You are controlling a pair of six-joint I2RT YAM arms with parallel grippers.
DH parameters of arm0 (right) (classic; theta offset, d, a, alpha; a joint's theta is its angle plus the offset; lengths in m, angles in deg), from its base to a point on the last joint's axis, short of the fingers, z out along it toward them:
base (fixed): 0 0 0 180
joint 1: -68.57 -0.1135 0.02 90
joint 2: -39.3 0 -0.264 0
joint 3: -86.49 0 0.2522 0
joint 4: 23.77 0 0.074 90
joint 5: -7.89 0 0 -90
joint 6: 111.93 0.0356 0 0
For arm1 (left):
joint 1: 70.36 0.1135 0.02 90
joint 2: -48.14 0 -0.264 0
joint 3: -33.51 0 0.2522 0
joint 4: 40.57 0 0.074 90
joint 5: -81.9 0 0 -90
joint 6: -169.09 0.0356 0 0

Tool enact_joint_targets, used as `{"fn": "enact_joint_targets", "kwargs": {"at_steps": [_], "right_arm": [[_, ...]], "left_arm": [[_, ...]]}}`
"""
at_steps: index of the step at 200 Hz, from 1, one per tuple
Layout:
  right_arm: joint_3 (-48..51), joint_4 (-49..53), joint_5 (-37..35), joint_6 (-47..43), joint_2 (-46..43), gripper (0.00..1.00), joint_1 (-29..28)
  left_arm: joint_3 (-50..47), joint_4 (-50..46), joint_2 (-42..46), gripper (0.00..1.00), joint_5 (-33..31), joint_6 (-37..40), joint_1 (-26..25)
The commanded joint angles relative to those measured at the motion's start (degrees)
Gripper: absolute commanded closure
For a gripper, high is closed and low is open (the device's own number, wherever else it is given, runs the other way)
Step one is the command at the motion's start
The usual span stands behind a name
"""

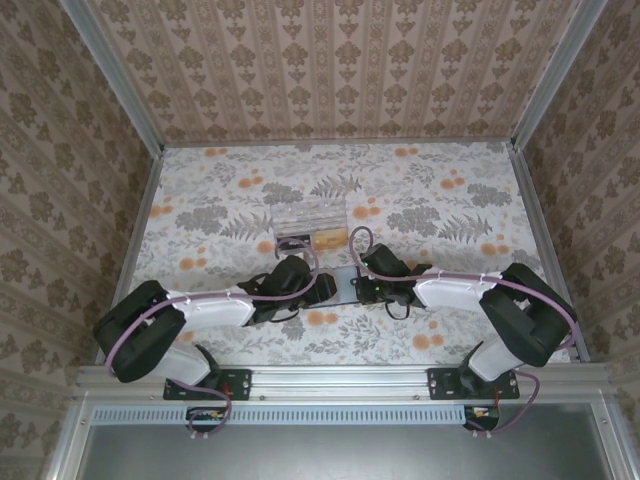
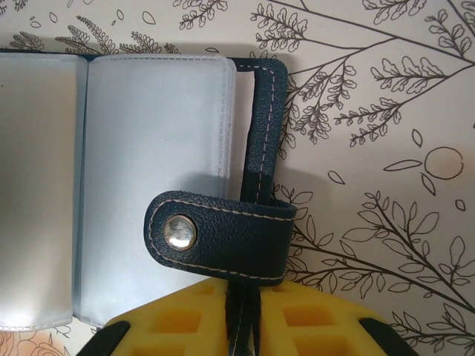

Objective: Take the credit cards out of the card holder

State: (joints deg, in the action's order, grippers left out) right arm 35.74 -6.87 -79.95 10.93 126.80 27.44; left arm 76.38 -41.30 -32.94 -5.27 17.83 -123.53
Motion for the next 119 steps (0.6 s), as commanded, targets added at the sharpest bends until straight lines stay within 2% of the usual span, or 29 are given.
{"fn": "enact_joint_targets", "kwargs": {"at_steps": [1,10,70,119], "right_arm": [[1.40,0.86,2.36,0.63,2.03,0.82,-0.28],[1.48,0.82,2.41,0.63,2.03,0.82,-0.27],[1.53,0.82,2.41,0.71,2.10,0.82,-0.25],[1.57,0.91,2.32,0.63,2.11,0.82,-0.27]], "left_arm": [[1.66,2.39,-1.29,0.20,2.42,0.65,-0.79],[1.41,3.16,-1.44,0.17,2.67,0.61,-0.73],[1.13,7.58,-3.17,0.18,4.89,0.10,-0.81],[0.98,7.36,-3.10,0.18,4.66,-0.10,-0.87]]}}
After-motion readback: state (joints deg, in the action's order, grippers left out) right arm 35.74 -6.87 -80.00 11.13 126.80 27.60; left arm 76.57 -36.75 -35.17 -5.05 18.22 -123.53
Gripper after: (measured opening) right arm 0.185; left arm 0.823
